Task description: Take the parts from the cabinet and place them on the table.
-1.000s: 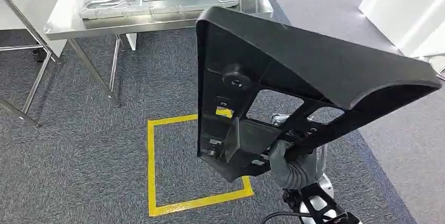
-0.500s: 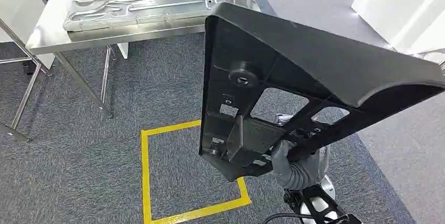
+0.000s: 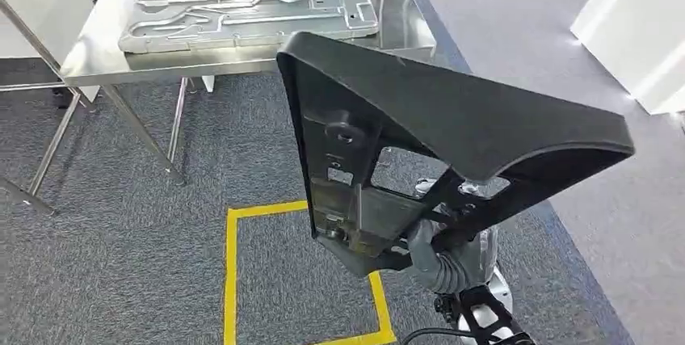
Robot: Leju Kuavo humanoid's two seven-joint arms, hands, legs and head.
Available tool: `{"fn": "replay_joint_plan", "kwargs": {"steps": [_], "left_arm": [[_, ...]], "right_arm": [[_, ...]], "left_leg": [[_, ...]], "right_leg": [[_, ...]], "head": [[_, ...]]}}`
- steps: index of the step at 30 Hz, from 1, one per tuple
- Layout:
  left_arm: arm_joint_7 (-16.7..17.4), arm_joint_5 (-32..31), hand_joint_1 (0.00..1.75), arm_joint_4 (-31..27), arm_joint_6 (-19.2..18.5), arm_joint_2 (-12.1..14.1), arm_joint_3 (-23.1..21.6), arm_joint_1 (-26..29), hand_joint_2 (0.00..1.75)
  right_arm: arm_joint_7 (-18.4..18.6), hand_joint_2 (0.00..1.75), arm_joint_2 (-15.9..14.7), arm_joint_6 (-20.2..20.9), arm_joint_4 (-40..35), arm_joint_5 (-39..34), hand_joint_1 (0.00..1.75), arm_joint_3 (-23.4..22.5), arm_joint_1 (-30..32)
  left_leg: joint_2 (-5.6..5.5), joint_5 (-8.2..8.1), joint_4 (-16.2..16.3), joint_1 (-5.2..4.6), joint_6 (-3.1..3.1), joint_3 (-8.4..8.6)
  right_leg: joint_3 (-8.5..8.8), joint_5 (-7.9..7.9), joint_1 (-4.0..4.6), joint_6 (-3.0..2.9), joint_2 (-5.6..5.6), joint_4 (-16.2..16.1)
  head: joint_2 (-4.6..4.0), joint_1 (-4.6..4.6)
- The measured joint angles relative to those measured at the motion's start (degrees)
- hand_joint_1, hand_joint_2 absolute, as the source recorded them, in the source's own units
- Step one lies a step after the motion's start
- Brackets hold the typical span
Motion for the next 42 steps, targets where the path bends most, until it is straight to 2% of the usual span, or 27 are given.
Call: {"fn": "replay_joint_plan", "kwargs": {"steps": [1, 2, 4, 6, 7, 9, 10, 11, 12, 13, 15, 16, 19, 20, 22, 24, 26, 27, 28, 30, 31, 32, 35, 36, 37, 40, 42], "left_arm": [[-0.1, 0.0, 0.00, 0.0, 0.0, 0.0, 0.0, 0.0, 0.00], [-0.1, 0.0, 0.00, 0.0, -0.1, 0.0, 0.0, 0.0, 0.00], [-0.2, 0.0, 0.00, 0.0, -0.1, 0.0, 0.0, 0.0, 0.00], [-0.3, 0.0, 0.00, 0.0, -0.1, 0.2, 0.0, -0.2, 0.00], [-0.3, 0.0, 0.00, 0.0, -0.2, 0.2, 0.0, -0.3, 0.00], [-0.3, 0.0, 0.00, 0.0, -0.2, 0.2, 0.0, -0.3, 0.00], [-0.3, 0.0, 0.00, 0.0, -0.2, 0.2, 0.0, 0.0, 0.00], [-0.3, 0.0, 0.00, 0.0, -0.2, 0.2, 0.0, 0.2, 0.00], [-0.3, 0.0, 0.00, 0.0, -0.2, 0.3, 0.0, 0.3, 0.00], [-0.3, 0.0, 0.00, 0.0, -0.1, 0.3, 0.0, 0.3, 0.00], [-0.3, 0.0, 0.00, 0.0, -0.1, 0.5, 0.0, 0.5, 0.00], [-0.3, 0.0, 0.00, 0.1, -0.1, 0.5, 0.0, 0.5, 0.00], [-0.5, 0.0, 0.00, 0.1, -0.1, 0.5, 0.0, 0.4, 0.00], [-0.5, 0.0, 0.00, 0.1, -0.1, 0.5, 0.0, 0.4, 0.00], [-0.8, 0.0, 0.00, 0.1, -0.1, 0.5, 0.0, 0.2, 0.00], [-0.9, 0.0, 0.00, 0.1, -0.1, 0.5, 0.0, 0.1, 0.00], [-1.0, 0.0, 0.00, 0.1, -0.1, 0.5, 0.0, 0.2, 0.00], [-1.0, 0.0, 0.00, 0.1, -0.1, 0.4, 0.0, 0.3, 0.00], [-1.0, 0.0, 0.00, 0.1, -0.1, 0.4, 0.0, 0.3, 0.00], [-1.0, 0.0, 0.00, 0.1, -0.1, 0.3, 0.0, 0.3, 0.00], [-1.0, 0.0, 0.00, 0.1, -0.1, 0.3, 0.0, 0.3, 0.00], [-1.1, 0.0, 0.00, 0.1, -0.1, 0.3, 0.0, 0.2, 0.00], [-1.1, 0.0, 0.00, 0.1, -0.1, 0.3, 0.0, 0.0, 0.00], [-1.1, 0.0, 0.00, 0.1, -0.1, 0.4, 0.0, -0.1, 0.00], [-1.2, 0.0, 0.00, 0.1, -0.1, 0.4, 0.0, -0.3, 0.00], [-1.1, 0.0, 0.00, 0.1, -0.1, 0.3, 0.0, 0.0, 0.00], [-1.1, 0.0, 0.00, 0.1, -0.1, 0.4, 0.0, 0.2, 0.00]], "right_arm": [[0.0, 1.75, 0.0, -0.1, 0.1, 0.1, 1.75, 0.1, -0.1], [0.0, 1.75, 0.0, -0.1, 0.3, 0.4, 1.75, 0.2, 0.0], [0.0, 1.75, 0.0, -0.1, 0.3, 0.7, 1.75, 0.3, -0.3], [0.0, 1.75, 0.2, -0.1, 0.3, 0.9, 1.75, 0.4, -0.4], [0.0, 1.75, 0.2, -0.1, 0.4, 1.0, 1.75, 0.4, -0.5], [0.0, 1.75, 0.2, -0.1, 0.7, 1.1, 1.75, 0.4, -0.5], [0.0, 1.75, 0.3, -0.1, 0.9, 1.3, 1.75, 0.5, -0.5], [0.0, 1.75, 0.3, -0.1, 1.0, 1.3, 1.75, 0.5, -0.5], [0.0, 1.75, 0.3, -0.1, 1.1, 1.3, 1.75, 0.5, -0.5], [0.0, 1.75, 0.3, -0.1, 1.2, 1.3, 1.75, 0.6, -0.5], [0.0, 1.75, 0.3, -0.1, 1.4, 1.3, 1.75, 0.8, -0.6], [0.0, 1.75, 0.3, -0.1, 1.5, 1.3, 1.75, 0.9, -0.4], [0.0, 1.75, 0.4, 0.5, 1.5, -1.3, 1.75, 1.1, -1.1], [0.0, 1.75, 0.4, 0.7, 1.3, -2.0, 1.75, 1.1, -1.3], [0.0, 1.75, 0.4, 1.0, 1.1, -2.7, 1.75, 1.1, -1.7], [0.0, 1.75, 0.4, 1.0, 1.0, -2.9, 1.75, 1.1, -1.5], [0.0, 1.75, 0.4, 1.0, 1.0, -3.1, 1.75, 1.1, -1.5], [0.0, 1.75, 0.4, 1.0, 1.0, -3.1, 1.75, 1.1, -1.4], [0.0, 1.75, 0.4, 1.0, 1.0, -3.1, 1.75, 1.1, -1.5], [0.0, 1.75, 0.4, 0.9, 1.0, -3.1, 1.75, 1.1, -1.5], [0.0, 1.75, 0.4, 0.9, 1.0, -3.1, 1.75, 1.0, -1.4], [0.0, 1.75, 0.4, 0.9, 0.9, -3.1, 1.75, 1.0, -1.4], [0.0, 1.75, 0.5, 0.5, 0.3, -2.9, 1.75, 1.0, -1.4], [0.0, 1.75, 0.5, 0.3, 0.2, -2.8, 1.75, 1.0, -1.4], [0.0, 1.75, 0.6, 0.2, 0.2, -2.8, 1.75, 1.0, -1.4], [0.0, 1.75, 0.6, 0.1, 0.2, -2.6, 1.75, 1.0, -1.2], [0.0, 1.75, 0.6, 0.1, 0.2, -2.6, 1.75, 1.0, -1.0]], "left_leg": [[-0.66, -0.33, -0.7, -0.02, -0.40, -0.49], [-0.78, -0.59, -1.4, 0.16, -0.82, 0.05], [-0.74, 0.95, 0.9, -0.02, -1.53, 0.07], [1.72, 2.75, 8.4, 0.03, -1.82, -3.53], [2.60, 1.70, 12.6, 0.04, -1.89, -6.63], [3.06, -3.76, 17.4, 0.03, -1.98, -11.34], [3.12, -5.88, 17.8, 0.03, -1.99, -12.89], [3.21, -6.14, 16.5, -0.06, -1.80, -13.63], [3.38, -4.64, 13.5, -0.22, -1.53, -13.50], [3.74, -1.57, 9.5, -0.46, -0.95, -12.85], [7.34, 8.87, 3.2, -1.65, 1.13, -11.91], [7.07, 7.35, 2.7, -2.16, 0.58, -11.94], [5.74, 6.62, 1.8, -1.89, 1.71, -10.59], [5.30, 6.78, 1.2, -1.43, 1.79, -9.06], [5.01, 6.28, 0.6, -1.21, 2.09, -7.83], [4.20, 5.67, 0.2, -1.05, 2.06, -6.68], [3.49, 4.58, 0.1, -0.84, 1.87, -5.35], [3.25, 4.00, 0.1, -0.72, 1.74, -4.66], [3.10, 3.46, 0.1, -0.65, 1.62, -3.86], [2.84, 2.30, 0.0, -0.59, 1.15, -2.76], [2.66, 1.63, 0.2, -0.80, 0.80, -1.99], [2.59, 0.94, -0.2, -0.79, 0.25, -1.78], [2.66, 1.84, 0.9, -0.86, -0.83, -0.40], [3.07, 1.63, 3.6, -0.65, -0.83, -1.34], [3.15, 1.17, 7.3, -0.64, -1.09, -3.37], [3.21, -5.16, 17.7, -0.23, -2.02, -11.41], [3.30, -5.92, 16.5, -0.05, -2.24, -13.23]], "right_leg": [[0.39, -2.09, 0.22, -0.72, -0.56, 0.2], [0.64, -1.30, 0.47, -1.24, -0.69, 0.2], [1.89, -2.15, 0.40, -2.30, -1.41, -0.4], [4.16, -3.37, 0.41, -3.25, -2.44, -1.2], [4.93, -4.02, 0.51, -3.44, -2.90, -1.3], [6.46, -5.49, 0.86, -3.74, -3.70, -1.4], [7.39, -6.28, 1.02, -3.85, -4.08, -1.4], [8.40, -7.08, 1.19, -3.90, -4.48, -1.4], [9.51, -7.92, 1.38, -3.92, -4.98, -1.4], [10.63, -8.73, 1.58, -3.92, -5.58, -1.4], [12.36, -10.35, 1.82, -3.82, -6.61, -1.5], [12.61, -10.86, 1.90, -3.22, -6.37, -1.5], [13.91, -10.33, 1.71, -2.08, -7.01, -0.6], [13.44, -10.27, 1.88, -1.67, -6.87, 0.8], [9.66, -10.79, 1.42, -1.26, -3.53, 7.1], [3.68, -14.40, 0.99, -0.63, -2.69, 14.5], [0.03, -16.98, 0.77, -0.21, -2.70, 15.9], [-0.28, -16.28, 0.69, -0.22, -2.70, 14.0], [0.19, -13.89, 0.60, -0.32, -2.70, 10.5], [2.47, -4.80, 0.64, -0.95, -2.77, 0.9], [2.68, -2.99, 1.02, -1.36, -2.75, -0.2], [2.90, -4.25, 1.12, -1.79, -2.68, -0.2], [4.78, -3.76, 0.88, -3.20, -2.34, -1.1], [5.69, -3.94, 0.73, -3.40, -2.64, -1.5], [6.09, -4.41, 0.68, -3.66, -2.68, -1.5], [7.31, -5.83, 0.68, -3.80, -2.58, -1.5], [8.59, -6.96, 0.59, -3.58, -2.41, -1.4]], "head": [[0.00, 0.04], [0.00, 0.02], [0.00, 0.02], [0.00, -0.02], [0.00, 0.00], [0.00, -0.02], [0.00, -0.02], [0.00, -0.02], [0.00, -0.02], [0.00, -0.02], [0.00, 0.02], [0.00, -0.11], [0.00, -0.11], [0.00, -0.11], [0.00, -0.09], [0.00, -0.09], [0.00, -0.09], [0.00, -0.09], [0.00, -0.09], [0.00, -0.09], [0.00, -0.09], [0.00, -0.11], [0.00, -0.11], [0.00, -0.09], [0.00, -0.13], [0.00, -0.11], [0.00, -0.11]]}}
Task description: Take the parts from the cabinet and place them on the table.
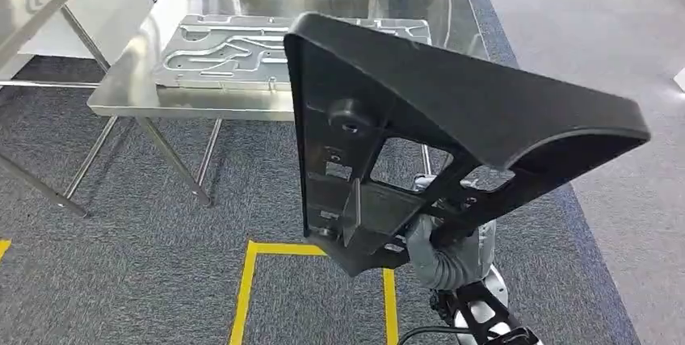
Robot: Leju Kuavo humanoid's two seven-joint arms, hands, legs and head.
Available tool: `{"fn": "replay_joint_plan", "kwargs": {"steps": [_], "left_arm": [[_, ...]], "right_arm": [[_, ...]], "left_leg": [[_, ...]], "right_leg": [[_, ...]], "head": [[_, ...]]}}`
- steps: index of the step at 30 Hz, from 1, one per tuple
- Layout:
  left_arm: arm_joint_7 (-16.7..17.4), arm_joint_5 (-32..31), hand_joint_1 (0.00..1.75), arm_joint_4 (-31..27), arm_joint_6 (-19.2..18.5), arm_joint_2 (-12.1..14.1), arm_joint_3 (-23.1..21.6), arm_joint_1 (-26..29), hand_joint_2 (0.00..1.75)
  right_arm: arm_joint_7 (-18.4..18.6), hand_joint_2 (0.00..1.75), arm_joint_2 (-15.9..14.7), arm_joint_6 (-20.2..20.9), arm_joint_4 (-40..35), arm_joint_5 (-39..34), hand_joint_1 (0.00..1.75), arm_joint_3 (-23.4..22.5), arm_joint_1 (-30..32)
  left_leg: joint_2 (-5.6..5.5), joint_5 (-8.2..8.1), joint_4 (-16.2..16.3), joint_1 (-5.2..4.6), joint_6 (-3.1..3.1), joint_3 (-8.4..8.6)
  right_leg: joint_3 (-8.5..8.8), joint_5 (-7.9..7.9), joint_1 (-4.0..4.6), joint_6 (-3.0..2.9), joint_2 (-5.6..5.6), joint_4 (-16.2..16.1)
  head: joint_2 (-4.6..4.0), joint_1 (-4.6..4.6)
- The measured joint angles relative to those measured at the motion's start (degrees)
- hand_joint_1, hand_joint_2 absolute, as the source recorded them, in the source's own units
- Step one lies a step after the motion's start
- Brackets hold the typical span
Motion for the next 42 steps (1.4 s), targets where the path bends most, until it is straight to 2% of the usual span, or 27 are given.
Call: {"fn": "replay_joint_plan", "kwargs": {"steps": [2, 4, 5, 7, 9, 11, 13, 15, 16, 17, 18, 19, 21, 23, 25, 26, 28, 30, 31, 32, 33, 34, 35, 38, 40, 41, 42], "left_arm": [[0.0, 0.0, 0.00, 0.0, 0.0, 0.1, 0.0, 0.0, 0.00], [0.0, 0.0, 0.00, 0.0, 0.1, 0.1, 0.0, 0.3, 0.00], [0.1, 0.0, 0.00, 0.0, 0.1, 0.1, 0.0, 0.2, 0.00], [0.1, 0.0, 0.00, 0.0, 0.1, 0.1, 0.0, 0.3, 0.00], [0.2, 0.0, 0.00, 0.0, 0.1, 0.1, 0.0, 0.2, 0.00], [0.2, 0.0, 0.00, 0.0, 0.2, 0.1, 0.0, 0.0, 0.00], [0.2, 0.0, 0.00, 0.0, 0.3, 0.1, 0.1, 0.1, 0.00], [0.3, 0.0, 0.00, 0.0, 0.3, 0.1, 0.2, 0.4, 0.00], [0.3, 0.0, 0.00, 0.0, 0.3, 0.1, 0.2, 0.5, 0.00], [0.3, 0.0, 0.00, 0.0, 0.3, 0.1, 0.2, 0.5, 0.00], [0.3, 0.0, 0.00, 0.0, 0.3, 0.1, 0.2, 0.5, 0.00], [0.3, 0.0, 0.00, 0.0, 0.3, -0.2, 0.2, 0.6, 0.00], [0.3, 0.0, 0.00, 0.0, 0.4, -0.2, 0.2, 0.5, 0.00], [0.3, 0.0, 0.00, 0.0, 0.4, -0.2, 0.3, 0.3, 0.00], [0.2, 0.0, 0.00, 0.0, 0.4, 0.0, 0.3, -0.1, 0.00], [0.2, 0.0, 0.00, 0.0, 0.3, -0.1, 0.3, -0.4, 0.00], [0.2, 0.0, 0.00, 0.0, 0.3, -0.1, 0.3, -0.2, 0.00], [0.2, 0.0, 0.00, 0.0, 0.3, 0.0, 0.3, 0.3, 0.00], [0.2, 0.0, 0.00, 0.0, 0.3, 0.1, 0.2, 0.4, 0.00], [0.3, 0.0, 0.00, 0.0, 0.3, 0.2, 0.2, 0.4, 0.00], [0.3, 0.0, 0.00, 0.0, 0.3, 0.3, 0.1, 0.4, 0.00], [0.5, 0.0, 0.00, 0.0, 0.3, 0.3, 0.1, 0.6, 0.00], [0.5, 0.0, 0.00, 0.0, 0.3, 0.3, 0.0, 0.7, 0.00], [0.9, 0.0, 0.00, 0.0, 0.3, 0.4, -0.1, 0.2, 0.00], [0.9, 0.0, 0.00, 0.0, 0.3, 0.4, -0.2, -0.1, 0.00], [0.9, 0.0, 0.00, 0.0, 0.3, 0.4, -0.3, -0.2, 0.00], [0.9, 0.0, 0.00, 0.0, 0.3, 0.4, -0.4, -0.2, 0.00]], "right_arm": [[0.0, 1.75, 0.0, 0.0, 0.0, 0.0, 1.75, 0.0, 0.0], [0.0, 1.75, 0.0, -0.1, 0.0, 0.1, 1.75, 0.0, 0.0], [0.0, 1.75, 0.0, -0.1, 0.0, 0.2, 1.75, 0.0, 0.2], [0.0, 1.75, 0.0, 0.0, -0.2, 0.2, 1.75, 0.0, 0.2], [0.0, 1.75, 0.0, 0.2, -0.5, 0.1, 1.75, -0.1, 0.1], [0.0, 1.75, 0.0, 0.4, -0.5, -0.2, 1.75, -0.1, -0.1], [0.0, 1.75, 0.0, 0.6, -0.5, -0.8, 1.75, -0.2, -0.1], [0.0, 1.75, 0.0, 0.8, -0.5, -0.9, 1.75, -0.2, -0.1], [0.0, 1.75, 0.0, 0.8, -0.6, -1.0, 1.75, -0.2, -0.1], [0.0, 1.75, 0.0, 0.8, -0.7, -1.0, 1.75, -0.2, -0.1], [0.0, 1.75, 0.0, 0.8, -0.8, -1.0, 1.75, -0.2, -0.1], [0.0, 1.75, 0.0, 0.7, -0.8, -1.0, 1.75, -0.2, 0.0], [0.0, 1.75, 0.0, 0.7, -0.9, -1.1, 1.75, -0.3, 0.1], [0.0, 1.75, 0.0, 0.7, -1.4, -1.1, 1.75, -0.3, -0.1], [0.0, 1.75, 0.1, 0.6, -1.8, -1.1, 1.75, -0.3, -0.1], [0.0, 1.75, 0.2, 0.6, -1.8, -1.1, 1.75, -0.3, -0.2], [0.0, 1.75, 0.1, -0.3, -1.9, -0.9, 1.75, -0.3, 0.2], [0.0, 1.75, 0.1, -1.3, -2.6, -0.9, 1.75, -0.3, 0.8], [0.0, 1.75, 0.0, -2.1, -3.1, -0.9, 1.75, -0.3, 0.9], [0.0, 1.75, 0.0, -2.4, -3.3, -1.2, 1.75, -0.3, 0.9], [0.0, 1.75, 0.0, -2.6, -3.3, -1.5, 1.75, -0.3, 0.9], [0.0, 1.75, 0.0, -2.6, -3.3, -1.7, 1.75, -0.3, 0.9], [0.0, 1.75, 0.0, -2.7, -3.4, -1.9, 1.75, -0.3, 1.1], [0.0, 1.75, -0.1, -3.1, -5.3, -1.9, 1.75, -0.3, 1.1], [0.0, 1.75, -0.1, -3.2, -6.2, -1.9, 1.75, -0.3, 1.0], [0.0, 1.75, -0.1, -3.3, -6.4, -1.8, 1.75, -0.3, 1.0], [0.0, 1.75, -0.2, -3.6, -6.7, -1.6, 1.75, -0.3, 1.2]], "left_leg": [[0.18, 4.93, -8.0, 0.19, -0.23, 1.20], [0.86, 14.99, -13.6, 0.21, 0.33, 1.71], [0.96, 12.99, -13.7, -0.27, 0.97, 1.94], [0.66, 12.90, -14.1, -0.14, 1.94, 2.55], [0.27, 12.41, -14.7, 0.09, 2.65, 4.19], [0.25, 11.36, -15.0, 0.03, 3.35, 5.59], [0.09, 10.12, -15.2, -0.09, 3.45, 6.95], [-0.15, 8.52, -15.2, -0.18, 3.37, 8.91], [-0.30, 7.72, -15.2, -0.22, 3.34, 10.00], [-0.44, 6.80, -15.2, -0.33, 3.28, 11.29], [-0.43, 5.72, -15.3, -0.41, 3.20, 12.32], [-0.41, 4.96, -15.4, -0.32, 3.13, 12.82], [-0.68, 3.90, -16.6, -0.36, 2.20, 13.93], [-0.58, 5.51, -16.1, -0.48, 1.33, 15.36], [-0.20, 7.82, -10.5, -0.45, 0.94, 12.91], [-0.07, 8.24, -5.6, -0.32, 0.73, 9.68], [0.02, 3.71, 0.0, -0.12, 0.15, 4.25], [0.04, -1.85, -0.2, -0.07, -0.15, 1.13], [0.06, -2.52, -2.4, -0.07, -0.14, 0.28], [0.08, -0.83, -5.5, -0.07, -0.05, 0.02], [0.13, 3.73, -9.2, -0.07, 0.15, 0.04], [0.30, 12.21, -13.0, -0.07, 0.50, 0.05], [0.34, 16.23, -14.5, -0.35, 0.66, -0.28], [0.18, 15.09, -14.1, -0.45, 1.96, 0.89], [0.05, 14.50, -14.7, -0.19, 2.63, 2.27], [0.07, 13.75, -15.0, -0.19, 2.97, 3.19], [0.08, 13.29, -15.1, -0.20, 3.06, 3.87]], "right_leg": [[1.92, -1.43, -0.17, 0.44, -0.02, 0.0], [3.46, -2.85, -0.03, 1.07, -0.18, 0.1], [3.37, -3.31, 0.03, 1.60, 0.02, -0.1], [4.22, -3.39, 0.18, 2.46, -0.11, 0.2], [2.91, -2.16, -0.08, 3.04, -0.23, 3.3], [-2.08, -2.26, -0.08, 3.36, -0.15, 10.9], [-7.77, -6.24, -0.09, 3.55, -0.14, 17.1], [-10.85, -8.84, -0.06, 3.27, -0.14, 17.1], [-11.01, -8.31, -0.01, 3.01, -0.13, 14.9], [-10.65, -5.85, 0.16, 2.56, -0.11, 11.1], [-10.28, -0.25, 0.57, 1.76, -0.13, 6.2], [-10.61, 7.31, 0.96, 0.74, -0.02, 3.0], [-9.89, 6.64, 1.38, 1.04, 0.21, 2.5], [-8.32, 5.89, 1.27, 0.36, 0.35, 1.3], [-5.49, 5.10, 0.70, -0.02, 0.39, -0.2], [-4.44, 4.49, 0.58, -0.28, 0.22, -0.6], [-2.52, 2.87, 0.48, -0.24, 0.26, -0.8], [-0.21, 1.02, 0.34, -0.15, 0.49, -0.8], [1.23, -0.04, 0.29, -0.03, 0.60, -0.9], [2.63, -1.13, 0.24, 0.10, 0.62, -0.9], [3.98, -2.14, 0.24, 0.29, 0.61, -0.9], [4.55, -3.11, 0.27, 0.51, 0.61, -1.0], [5.63, -4.14, 0.56, 0.86, 0.93, -0.4], [6.15, -4.13, 0.63, 2.02, 0.95, 0.3], [2.82, -1.74, 0.33, 2.64, 0.62, 6.4], [-0.61, -1.01, 0.37, 3.02, 0.46, 11.3], [-3.49, -2.23, 0.31, 3.06, 0.41, 14.5]], "head": [[0.00, -0.02], [0.00, 0.02], [0.00, -0.02], [0.00, 0.02], [0.00, 0.00], [0.00, 0.02], [0.00, 0.02], [0.00, 0.02], [0.00, 0.02], [0.00, 0.02], [0.00, 0.02], [0.00, 0.00], [0.00, 0.00], [0.00, 0.02], [0.00, 0.04], [0.00, 0.02], [0.00, 0.02], [0.00, 0.02], [0.00, 0.02], [0.00, 0.02], [0.00, 0.02], [0.00, 0.02], [0.00, 0.00], [0.00, 0.04], [0.00, 0.04], [0.00, 0.04], [0.00, 0.04]]}}
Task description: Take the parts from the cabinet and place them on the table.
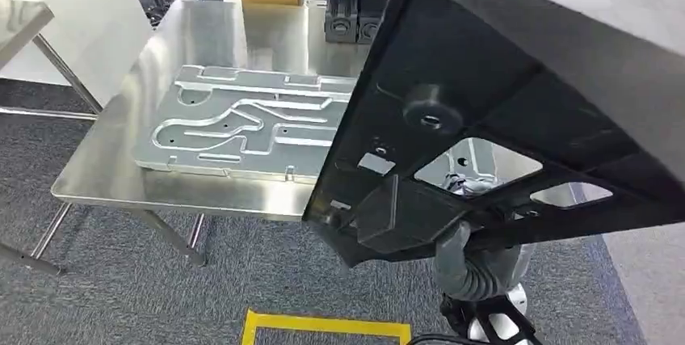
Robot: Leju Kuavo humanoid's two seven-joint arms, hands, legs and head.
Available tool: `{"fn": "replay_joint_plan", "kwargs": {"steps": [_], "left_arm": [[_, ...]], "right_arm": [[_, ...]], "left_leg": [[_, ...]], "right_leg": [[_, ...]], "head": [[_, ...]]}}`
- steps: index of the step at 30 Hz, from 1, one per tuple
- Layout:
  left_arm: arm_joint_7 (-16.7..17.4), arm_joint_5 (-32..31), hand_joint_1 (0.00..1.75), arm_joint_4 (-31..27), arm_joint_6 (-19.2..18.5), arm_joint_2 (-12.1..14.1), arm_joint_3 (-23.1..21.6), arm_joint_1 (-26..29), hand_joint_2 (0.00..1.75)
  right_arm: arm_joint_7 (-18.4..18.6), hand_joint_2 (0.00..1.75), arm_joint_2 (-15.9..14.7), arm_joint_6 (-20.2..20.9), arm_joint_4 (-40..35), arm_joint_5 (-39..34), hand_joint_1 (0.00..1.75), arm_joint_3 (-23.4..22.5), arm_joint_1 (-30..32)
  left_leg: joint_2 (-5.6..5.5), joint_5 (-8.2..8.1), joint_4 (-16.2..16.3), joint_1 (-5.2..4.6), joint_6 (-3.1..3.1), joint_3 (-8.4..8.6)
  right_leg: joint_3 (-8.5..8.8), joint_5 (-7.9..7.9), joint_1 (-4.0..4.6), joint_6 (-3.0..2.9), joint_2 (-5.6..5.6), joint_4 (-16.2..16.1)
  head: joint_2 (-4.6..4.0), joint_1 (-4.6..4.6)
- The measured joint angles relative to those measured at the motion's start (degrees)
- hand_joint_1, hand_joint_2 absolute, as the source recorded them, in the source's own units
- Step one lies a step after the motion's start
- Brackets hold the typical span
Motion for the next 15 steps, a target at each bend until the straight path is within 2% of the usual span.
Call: {"fn": "replay_joint_plan", "kwargs": {"steps": [1, 3, 4, 5, 6, 7, 8, 9, 10, 12, 13, 14, 15], "left_arm": [[0.1, 0.0, 0.00, 0.0, 0.1, 0.0, 0.0, 0.0, 0.00], [0.2, 0.0, 0.00, 0.0, 0.3, 0.1, -0.1, 0.1, 0.00], [0.2, 0.0, 0.00, 0.0, 0.3, 0.1, -0.1, 0.1, 0.00], [0.2, 0.0, 0.00, 0.0, 0.3, 0.1, -0.1, 0.1, 0.00], [0.2, 0.0, 0.00, 0.0, 0.5, 0.0, -0.1, 0.1, 0.00], [0.2, 0.0, 0.00, 0.0, 0.5, 0.0, -0.1, 0.0, 0.00], [0.2, 0.0, 0.00, 0.0, 0.7, 0.0, -0.2, 0.1, 0.00], [0.2, 0.0, 0.00, 0.0, 0.7, -0.1, -0.3, -0.1, 0.00], [0.3, 0.0, 0.00, 0.0, 0.7, -0.1, -0.5, -0.3, 0.00], [0.2, 0.0, 0.00, 0.0, 0.8, 0.0, -0.8, -0.3, 0.00], [0.2, 0.0, 0.00, 0.0, 0.7, 0.3, -0.8, -0.5, 0.00], [0.1, 0.0, 0.00, 0.0, 0.6, 0.3, -0.9, -0.6, 0.00], [0.1, 0.0, 0.00, 0.0, 0.5, 0.3, -1.0, -0.8, 0.00]], "right_arm": [[0.0, 1.75, -0.1, -0.5, -0.3, 0.5, 1.75, 0.0, 0.2], [0.0, 1.75, -0.4, -1.8, -0.7, 1.7, 1.75, 0.0, 0.3], [0.0, 1.75, -0.6, -3.0, -1.0, 2.7, 1.75, 0.1, 0.4], [0.0, 1.75, -0.8, -4.3, -1.2, 3.5, 1.75, 0.3, 0.5], [0.0, 1.75, -1.1, -6.1, -1.4, 4.0, 1.75, 0.5, 0.2], [0.0, 1.75, -1.4, -7.1, -1.4, 4.0, 1.75, 0.5, -0.3], [0.0, 1.75, -2.0, -8.5, -1.3, 4.0, 1.75, 0.2, -1.4], [0.0, 1.75, -2.3, -8.8, -1.3, 4.1, 1.75, -0.4, -2.7], [0.0, 1.75, -2.4, -8.7, -1.2, 4.5, 1.75, -1.5, -4.0], [0.1, 1.75, -2.3, -7.9, -1.0, 6.1, 1.75, -4.8, -7.3], [0.2, 1.75, -2.3, -7.5, -0.7, 7.0, 1.75, -6.3, -9.0], [0.5, 1.75, -2.1, -7.0, 0.0, 8.2, 1.75, -8.0, -11.0], [1.3, 1.75, -1.9, -6.6, 0.8, 9.5, 1.75, -9.2, -13.3]], "left_leg": [[0.00, -0.53, 0.0, 0.00, 0.05, 0.65], [-0.14, -1.79, 0.0, 0.00, 0.11, 2.20], [-0.32, -2.55, 0.0, 0.00, 0.07, 3.13], [-0.51, -3.35, 0.0, -0.03, -0.06, 4.18], [-0.61, -4.18, 0.0, -0.06, -0.23, 5.26], [-0.60, -4.83, 0.0, -0.12, -0.35, 6.05], [-0.54, -5.51, -0.1, -0.14, -0.50, 6.13], [-0.74, -5.97, 0.1, -0.38, -0.88, 6.62], [-0.64, -6.32, -0.3, -0.34, -1.33, 6.16], [-0.53, -5.93, -0.3, -0.46, -1.93, 7.31], [-0.45, -6.37, 0.3, -0.42, -2.07, 7.02], [-0.34, -6.56, 2.6, -0.36, -2.21, 6.15], [-0.24, -7.81, 6.4, -0.33, -2.37, 3.94]], "right_leg": [[-2.57, -2.54, -0.01, -0.02, -0.03, 2.3], [-5.81, -7.92, -0.01, 0.17, -0.14, 3.2], [-6.54, -9.03, -0.01, 0.03, -0.19, 2.0], [-6.51, -7.79, 0.02, -0.14, -0.18, -0.7], [-6.02, -4.27, 0.08, -0.39, -0.18, -4.6], [-5.53, 0.36, 0.21, -0.75, -0.18, -8.2], [-5.62, 8.22, 0.51, -1.44, -0.15, -12.0], [-5.87, 8.76, 0.79, -1.64, 0.07, -12.2], [-5.74, 8.85, 0.88, -1.97, 0.18, -12.2], [-5.16, 8.37, 0.75, -2.75, 0.27, -12.9], [-4.25, 8.45, 0.33, -3.01, 0.32, -13.5], [-3.63, 8.21, 0.33, -3.35, 0.18, -13.7], [-3.38, 8.00, 0.28, -3.63, 0.13, -13.8]], "head": [[0.00, 0.00], [0.00, 0.00], [0.00, 0.00], [0.00, 0.00], [0.00, 0.00], [0.00, 0.00], [0.00, 0.00], [0.00, 0.00], [0.00, -0.04], [0.00, 0.00], [0.00, -0.02], [0.00, 0.00], [0.00, -0.02]]}}
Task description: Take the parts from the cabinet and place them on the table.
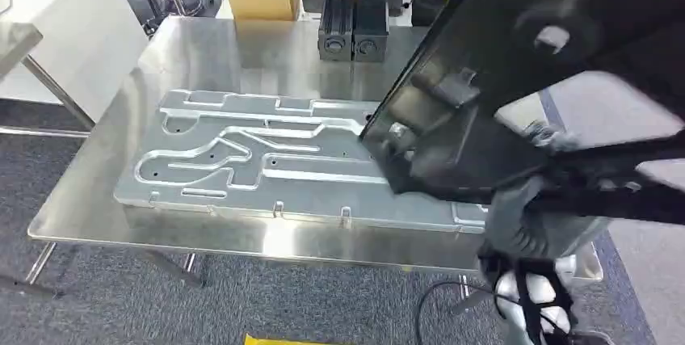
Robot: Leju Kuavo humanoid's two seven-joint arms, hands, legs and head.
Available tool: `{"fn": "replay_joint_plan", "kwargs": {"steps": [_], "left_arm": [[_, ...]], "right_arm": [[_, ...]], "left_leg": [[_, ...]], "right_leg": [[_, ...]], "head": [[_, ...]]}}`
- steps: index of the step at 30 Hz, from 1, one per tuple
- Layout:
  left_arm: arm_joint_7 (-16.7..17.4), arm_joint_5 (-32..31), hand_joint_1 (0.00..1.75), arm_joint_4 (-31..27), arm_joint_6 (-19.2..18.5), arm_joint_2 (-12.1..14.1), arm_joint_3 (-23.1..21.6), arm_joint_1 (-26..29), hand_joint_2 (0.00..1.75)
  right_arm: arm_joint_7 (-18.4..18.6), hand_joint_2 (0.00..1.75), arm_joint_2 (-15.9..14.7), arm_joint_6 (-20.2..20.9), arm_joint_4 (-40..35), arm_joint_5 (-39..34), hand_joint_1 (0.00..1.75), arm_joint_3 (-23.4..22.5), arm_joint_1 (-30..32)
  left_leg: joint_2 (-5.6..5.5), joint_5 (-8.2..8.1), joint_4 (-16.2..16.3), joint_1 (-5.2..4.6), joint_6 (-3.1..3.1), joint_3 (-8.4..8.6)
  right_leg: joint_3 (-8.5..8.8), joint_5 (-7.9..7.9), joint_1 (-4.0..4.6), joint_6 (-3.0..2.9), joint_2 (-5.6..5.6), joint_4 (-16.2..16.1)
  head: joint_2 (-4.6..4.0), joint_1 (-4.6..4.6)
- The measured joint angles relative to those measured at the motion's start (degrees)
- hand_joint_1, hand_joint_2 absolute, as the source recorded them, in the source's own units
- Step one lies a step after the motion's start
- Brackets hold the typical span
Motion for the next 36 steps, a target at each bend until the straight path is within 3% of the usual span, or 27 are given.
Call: {"fn": "replay_joint_plan", "kwargs": {"steps": [2, 3, 4, 5, 7, 8, 9, 12, 13, 14, 15, 17, 18, 19, 20, 21, 22, 23, 24, 27, 29, 30, 31, 33, 34, 35, 36], "left_arm": [[0.0, 0.0, 0.00, 0.0, 0.0, 0.0, 0.0, -0.1, 0.00], [0.0, 0.0, 0.00, 0.0, 0.0, 0.0, 0.0, -0.1, 0.00], [-0.2, 0.0, 0.00, 0.0, 0.0, 0.1, 0.0, 0.1, 0.00], [-0.3, 0.0, 0.00, 0.0, -0.1, 0.1, 0.0, 0.1, 0.00], [-0.8, 0.0, 0.00, 0.0, -0.2, 0.2, 0.0, 0.0, 0.00], [-1.0, 0.0, 0.00, 0.0, -0.2, 0.4, 0.0, 0.0, 0.00], [-1.0, 0.0, 0.00, 0.0, -0.2, 0.4, 0.0, -0.1, 0.00], [-1.1, 0.0, 0.00, 0.0, -0.2, 0.5, 0.0, 0.0, 0.00], [-1.1, 0.0, 0.00, 0.0, -0.2, 0.4, 0.0, -0.2, 0.00], [-1.2, 0.0, 0.00, 0.0, -0.3, 0.4, 0.0, -0.4, 0.00], [-1.2, 0.0, 0.00, 0.0, -0.4, 0.4, 0.0, -0.5, 0.00], [-1.2, 0.0, 0.00, 0.0, -0.6, 0.4, -0.2, -0.6, 0.00], [-1.2, 0.0, 0.00, 0.0, -0.7, 0.4, -0.2, -0.6, 0.00], [-1.2, 0.0, 0.00, 0.0, -0.7, 0.4, -0.3, -0.5, 0.00], [-1.1, 0.0, 0.00, 0.0, -0.8, 0.4, -0.3, -0.5, 0.00], [-1.1, 0.0, 0.00, 0.0, -0.9, 0.4, -0.3, -0.6, 0.00], [-1.1, 0.0, 0.00, 0.0, -1.0, 0.3, -0.4, -0.6, 0.00], [-1.1, 0.0, 0.00, 0.0, -1.0, 0.3, -0.4, -0.5, 0.00], [-1.1, 0.0, 0.00, 0.0, -1.1, 0.3, -0.4, -0.6, 0.00], [-1.0, 0.0, 0.00, 0.0, -1.2, 0.3, -0.4, -0.5, 0.00], [-1.0, 0.0, 0.00, 0.0, -1.4, 0.2, -0.4, -0.3, 0.00], [-1.0, 0.0, 0.00, 0.0, -1.5, 0.2, -0.4, -0.3, 0.00], [-1.0, 0.0, 0.00, 0.0, -1.6, 0.2, -0.4, -0.3, 0.00], [-1.0, 0.0, 0.00, 0.0, -1.6, 0.2, -0.5, -0.3, 0.00], [-1.0, 0.0, 0.00, 0.0, -1.6, 0.2, -0.5, -0.1, 0.00], [-1.0, 0.0, 0.00, 0.0, -1.6, 0.2, -0.5, -0.1, 0.00], [-1.0, 0.0, 0.00, 0.0, -1.7, 0.2, -0.5, -0.1, 0.00]], "right_arm": [[1.2, 1.75, 0.3, 0.3, 2.2, 1.9, 1.75, -2.1, -3.4], [1.7, 1.75, 0.3, 0.2, 2.9, 2.7, 1.75, -2.6, -4.4], [2.9, 1.75, 0.4, -0.1, 4.3, 4.2, 1.75, -3.1, -5.6], [3.9, 1.75, 0.4, -0.3, 5.5, 5.8, 1.75, -3.3, -7.0], [7.6, 1.75, 0.4, -1.4, 8.7, 10.9, 1.75, -3.6, -10.9], [9.3, 1.75, 0.4, -1.9, 10.7, 14.0, 1.75, -3.7, -13.0], [11.1, 1.75, 0.4, -2.5, 12.9, 17.6, 1.75, -3.8, -14.8], [17.9, 1.75, 0.6, -2.7, 23.8, 35.0, 1.75, -3.1, -21.5], [20.2, 1.75, 0.7, -1.5, 28.1, 40.8, 1.75, -2.2, -24.0], [22.2, 1.75, 0.9, -0.3, 32.5, 45.8, 1.75, -1.2, -25.9], [23.3, 1.75, 1.3, 1.2, 37.5, 50.1, 1.75, 0.4, -28.1], [24.6, 1.75, 2.9, 3.8, 47.9, 54.9, 1.75, 4.1, -31.6], [24.9, 1.75, 3.6, 4.8, 51.1, 56.0, 1.75, 5.4, -32.4], [25.6, 1.75, 5.0, 6.5, 56.8, 57.7, 1.75, 7.6, -33.4], [26.0, 1.75, 5.8, 7.1, 59.5, 58.2, 1.75, 8.8, -34.1], [26.8, 1.75, 7.5, 8.2, 64.5, 59.1, 1.75, 11.2, -34.6], [26.8, 1.75, 8.7, 9.5, 67.5, 59.7, 1.75, 12.7, -35.3], [26.9, 1.75, 9.6, 10.5, 70.2, 59.9, 1.75, 13.7, -36.3], [27.4, 1.75, 10.9, 11.6, 74.5, 60.2, 1.75, 15.2, -37.1], [27.4, 1.75, 13.2, 13.6, 81.4, 60.4, 1.75, 18.2, -37.9], [27.1, 1.75, 14.3, 14.0, 84.3, 60.3, 1.75, 19.3, -38.1], [27.1, 1.75, 14.8, 14.1, 85.5, 60.2, 1.75, 19.9, -38.4], [26.9, 1.75, 15.0, 14.1, 86.6, 60.2, 1.75, 20.3, -38.7], [26.7, 1.75, 15.6, 14.1, 88.2, 60.2, 1.75, 21.2, -38.9], [26.6, 1.75, 15.8, 14.1, 89.1, 60.1, 1.75, 21.5, -39.0], [26.6, 1.75, 16.0, 14.1, 89.7, 60.1, 1.75, 21.7, -39.0], [26.6, 1.75, 16.0, 14.3, 90.2, 60.1, 1.75, 21.8, -39.0]], "left_leg": [[0.07, -4.01, 8.1, 0.22, -0.50, -5.34], [0.09, -4.72, 10.3, 0.23, -0.70, -7.19], [0.13, -3.89, 10.2, 0.24, -0.64, -8.02], [0.15, -1.65, 7.9, 0.24, -0.55, -7.69], [0.20, 5.54, -2.0, 0.22, -0.01, -4.63], [0.31, 7.50, -5.8, 0.09, 0.42, -3.54], [0.33, 6.01, -6.4, -0.25, 0.48, -3.74], [0.29, 7.40, -6.7, -0.54, 1.36, -3.61], [0.49, 8.06, -7.6, 0.21, 1.70, -3.14], [0.40, 8.35, -8.0, 0.31, 1.90, -2.99], [0.42, 8.49, -8.1, 0.36, 2.17, -3.05], [0.45, 8.49, -8.1, 0.35, 2.18, -3.08], [0.44, 8.46, -8.1, 0.36, 2.15, -3.09], [0.38, 8.41, -8.1, 0.41, 2.08, -3.06], [0.28, 8.31, -8.0, 0.47, 1.92, -3.01], [0.20, 8.18, -7.9, 0.55, 1.73, -2.94], [0.05, 7.94, -7.7, 0.64, 1.40, -2.88], [0.01, 7.61, -7.4, 0.66, 1.06, -2.83], [-0.03, 7.46, -7.2, 0.36, 0.64, -3.24], [-0.11, 7.50, -7.4, 0.60, -0.30, -3.15], [0.10, 6.71, -6.6, 0.85, -0.94, -3.34], [0.28, 5.30, -4.3, 0.76, -1.10, -4.37], [0.28, 3.27, -0.3, 0.82, -1.29, -6.19], [0.28, -0.29, 8.8, 0.86, -1.57, -10.80], [0.28, -0.52, 11.2, 0.87, -1.61, -12.22], [0.29, 0.65, 10.6, 0.91, -1.61, -12.19], [0.30, 2.99, 7.3, 0.95, -1.60, -10.81]], "right_leg": [[0.39, -0.57, 0.12, -0.11, 0.01, 0.0], [0.64, -0.86, 0.19, -0.13, 0.01, 0.1], [0.97, -1.15, 0.22, -0.12, 0.02, 0.1], [1.29, -1.44, 0.24, -0.11, 0.08, 0.2], [2.09, -2.01, 0.32, 0.03, 0.13, 0.4], [2.32, -2.22, 0.32, 0.15, 0.12, 0.3], [2.31, -2.09, 0.43, 0.41, 0.13, 0.4], [2.05, -1.86, 0.31, 1.45, 0.32, 0.1], [2.01, -2.03, 0.75, 1.82, 0.33, 0.1], [1.78, -2.77, 0.56, 2.10, 0.00, 0.8], [0.41, -4.67, 0.36, 2.34, -0.07, 3.8], [-4.14, -8.69, -0.23, 2.89, -0.21, 13.2], [-5.84, -9.56, -0.39, 3.09, -0.29, 16.5], [-6.79, -9.11, -0.72, 3.30, -0.39, 17.9], [-6.16, -7.36, -0.94, 3.43, -0.49, 16.0], [-4.40, -4.99, -1.09, 3.46, -0.57, 12.0], [-1.85, -2.11, -1.24, 3.45, -0.63, 6.5], [0.22, -0.18, -1.29, 3.36, -0.67, 1.7], [0.93, -1.35, -0.83, 3.13, -0.63, 1.0], [0.77, -1.63, -0.26, 2.15, -0.47, 0.6], [1.43, -1.29, -0.85, 1.20, -0.63, -0.4], [1.67, -1.35, -0.80, 0.66, -0.63, -0.6], [1.73, -1.41, -0.70, 0.50, -0.60, -0.6], [1.91, -1.58, -0.47, 0.23, -0.58, -0.6], [2.03, -1.66, -0.43, 0.18, -0.54, -0.5], [2.19, -1.74, -0.43, 0.26, -0.48, -0.5], [2.32, -1.84, -0.44, 0.36, -0.44, -0.4]], "head": [[0.00, 0.00], [0.00, 0.00], [0.00, 0.00], [0.00, 0.00], [0.00, 0.00], [0.00, 0.00], [0.00, 0.02], [0.00, 0.00], [0.00, 0.00], [0.00, 0.02], [0.00, 0.00], [0.00, 0.00], [0.00, 0.02], [0.00, 0.02], [0.00, 0.00], [0.00, 0.02], [0.00, 0.02], [0.00, 0.02], [0.00, 0.02], [0.00, 0.00], [0.00, 0.00], [0.00, 0.00], [0.00, 0.00], [0.00, 0.00], [0.00, 0.00], [0.00, 0.00], [0.00, 0.00]]}}
